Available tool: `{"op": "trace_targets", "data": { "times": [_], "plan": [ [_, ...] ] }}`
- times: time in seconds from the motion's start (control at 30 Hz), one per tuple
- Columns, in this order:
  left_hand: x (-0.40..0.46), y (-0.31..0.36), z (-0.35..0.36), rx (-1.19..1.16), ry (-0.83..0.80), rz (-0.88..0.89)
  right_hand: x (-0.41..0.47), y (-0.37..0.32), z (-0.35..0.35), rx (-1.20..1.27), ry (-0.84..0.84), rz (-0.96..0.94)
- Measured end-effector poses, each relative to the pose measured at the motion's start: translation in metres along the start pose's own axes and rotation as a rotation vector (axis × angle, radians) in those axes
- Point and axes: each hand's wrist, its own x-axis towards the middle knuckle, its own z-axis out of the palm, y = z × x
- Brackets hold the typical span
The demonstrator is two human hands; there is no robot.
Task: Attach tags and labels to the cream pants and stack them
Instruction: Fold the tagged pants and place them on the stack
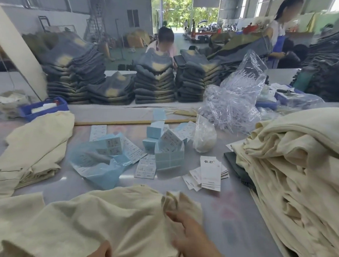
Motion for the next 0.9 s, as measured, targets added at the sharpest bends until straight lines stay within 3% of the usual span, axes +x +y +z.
{"op": "trace_targets", "data": {
  "times": [0.07, 0.13, 0.23, 0.37, 0.43, 0.63, 0.7, 0.77, 0.83, 0.9],
  "plan": [
    [0.005, 0.011, -0.012, -0.254, 0.061, -0.042, 0.01, 0.012, 0.017, -0.348, 0.036, 0.032],
    [0.004, 0.019, -0.019, -0.51, 0.111, -0.126, 0.017, 0.015, 0.023, -0.388, 0.024, 0.049],
    [-0.02, 0.027, -0.017, -0.562, 0.09, -0.165, 0.029, 0.017, 0.019, 0.009, 0.023, 0.089],
    [-0.047, 0.062, -0.008, -0.812, -0.087, 0.057, 0.036, 0.014, 0.019, 0.606, 0.055, 0.174],
    [-0.043, 0.085, -0.011, -0.917, -0.214, 0.074, 0.038, 0.011, 0.024, 0.816, 0.006, 0.22],
    [-0.027, 0.083, -0.016, -0.71, -0.13, 0.231, 0.03, 0.019, -0.005, 1.039, 0.107, 0.188],
    [-0.019, 0.072, -0.015, -0.676, -0.052, 0.258, 0.017, 0.027, -0.026, 0.983, 0.255, 0.183],
    [-0.014, 0.06, -0.014, -0.608, 0.145, 0.223, 0.001, 0.039, -0.045, 0.784, 0.473, 0.215],
    [-0.015, 0.053, -0.017, -0.601, 0.332, 0.203, -0.019, 0.054, -0.062, 0.296, 0.731, 0.314],
    [-0.019, 0.054, -0.02, -0.504, 0.471, 0.295, -0.035, 0.06, -0.071, -0.288, 0.844, 0.462]
  ]
}}
